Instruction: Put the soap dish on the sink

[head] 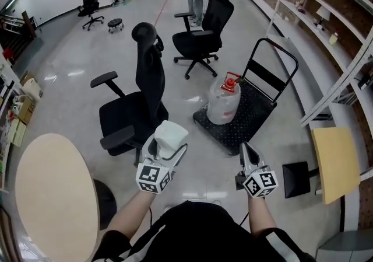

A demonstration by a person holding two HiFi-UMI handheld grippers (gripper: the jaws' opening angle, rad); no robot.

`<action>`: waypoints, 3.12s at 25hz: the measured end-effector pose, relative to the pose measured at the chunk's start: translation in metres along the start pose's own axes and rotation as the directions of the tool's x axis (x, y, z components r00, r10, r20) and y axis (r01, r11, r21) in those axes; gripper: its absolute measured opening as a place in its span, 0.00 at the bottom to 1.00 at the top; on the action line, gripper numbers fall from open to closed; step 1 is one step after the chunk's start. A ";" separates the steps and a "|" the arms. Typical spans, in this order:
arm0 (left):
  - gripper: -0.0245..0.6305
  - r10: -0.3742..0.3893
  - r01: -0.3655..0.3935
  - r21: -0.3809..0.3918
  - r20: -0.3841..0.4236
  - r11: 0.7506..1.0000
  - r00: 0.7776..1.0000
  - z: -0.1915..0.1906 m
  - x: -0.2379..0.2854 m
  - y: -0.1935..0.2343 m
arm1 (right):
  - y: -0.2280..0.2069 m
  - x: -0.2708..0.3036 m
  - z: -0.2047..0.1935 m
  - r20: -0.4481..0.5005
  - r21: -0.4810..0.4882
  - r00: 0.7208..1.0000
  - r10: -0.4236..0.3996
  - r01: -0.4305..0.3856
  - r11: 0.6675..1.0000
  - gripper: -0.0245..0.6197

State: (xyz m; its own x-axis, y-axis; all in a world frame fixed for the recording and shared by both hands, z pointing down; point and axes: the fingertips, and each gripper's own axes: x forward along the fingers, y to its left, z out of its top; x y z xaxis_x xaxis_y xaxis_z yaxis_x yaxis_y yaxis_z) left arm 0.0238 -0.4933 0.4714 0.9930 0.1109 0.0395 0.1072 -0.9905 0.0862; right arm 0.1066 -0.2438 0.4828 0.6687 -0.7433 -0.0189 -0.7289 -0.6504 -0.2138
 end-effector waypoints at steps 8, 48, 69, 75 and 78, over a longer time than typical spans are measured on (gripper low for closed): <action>0.75 -0.145 0.144 0.011 0.010 0.989 0.989 0.005 0.094 -0.104 | -0.115 -0.061 0.027 0.053 0.002 0.988 -0.143 0.143 0.990 0.05; 0.75 -0.818 0.821 -0.029 -0.109 0.570 0.564 -0.038 0.405 -0.495 | -0.405 -0.279 0.096 0.149 0.065 0.624 -0.767 0.768 0.637 0.05; 0.75 -0.940 0.949 -0.056 -0.163 0.311 0.299 -0.070 0.440 -0.699 | -0.482 -0.428 0.098 0.164 0.143 0.354 -0.921 0.915 0.377 0.05; 0.75 -0.946 0.954 -0.044 -0.152 0.297 0.287 -0.065 0.439 -0.782 | -0.526 -0.496 0.118 0.206 0.152 0.336 -0.919 0.917 0.369 0.05; 0.75 -0.947 0.957 -0.022 -0.152 0.290 0.283 -0.067 0.437 -0.816 | -0.542 -0.523 0.127 0.218 0.149 0.336 -0.916 0.917 0.371 0.05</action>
State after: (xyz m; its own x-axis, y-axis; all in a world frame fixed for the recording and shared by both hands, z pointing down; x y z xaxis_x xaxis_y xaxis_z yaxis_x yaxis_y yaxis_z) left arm 0.3670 0.3693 0.4852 0.1724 0.9817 0.0807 0.9802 -0.1791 0.0845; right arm 0.1703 0.5176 0.4843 0.9244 0.3808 -0.0236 0.3643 -0.8994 -0.2417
